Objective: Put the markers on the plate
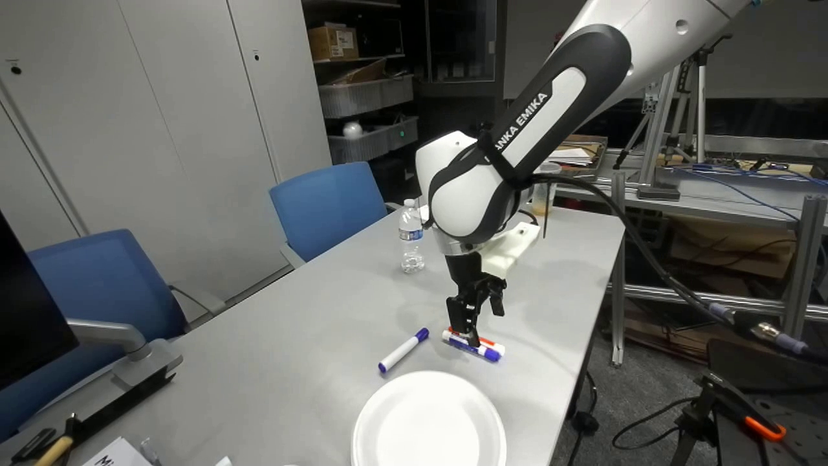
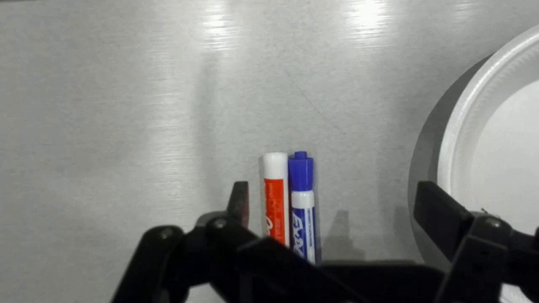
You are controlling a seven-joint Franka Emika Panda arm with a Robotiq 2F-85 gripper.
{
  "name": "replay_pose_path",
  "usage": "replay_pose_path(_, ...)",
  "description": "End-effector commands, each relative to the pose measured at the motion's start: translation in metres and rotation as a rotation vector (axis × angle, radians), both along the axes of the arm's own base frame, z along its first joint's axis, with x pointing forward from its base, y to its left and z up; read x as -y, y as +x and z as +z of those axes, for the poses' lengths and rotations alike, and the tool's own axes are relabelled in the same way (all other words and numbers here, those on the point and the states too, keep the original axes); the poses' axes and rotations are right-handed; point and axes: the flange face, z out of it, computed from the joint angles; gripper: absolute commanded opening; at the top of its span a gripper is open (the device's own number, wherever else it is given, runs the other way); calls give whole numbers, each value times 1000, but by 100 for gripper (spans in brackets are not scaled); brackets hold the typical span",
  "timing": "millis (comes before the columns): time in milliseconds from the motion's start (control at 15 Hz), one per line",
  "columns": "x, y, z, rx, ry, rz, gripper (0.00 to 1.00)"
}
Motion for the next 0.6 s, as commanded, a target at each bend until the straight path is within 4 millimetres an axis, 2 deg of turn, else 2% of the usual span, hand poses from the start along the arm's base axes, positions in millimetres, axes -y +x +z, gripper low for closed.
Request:
replay_pose_path(0, 0, 13, -23, 12, -3, 35, 100)
replay_pose_path(467, 7, 26, -56, 73, -33, -1, 100)
replay_pose_path(533, 8, 28, -60, 78, -34, -1, 93)
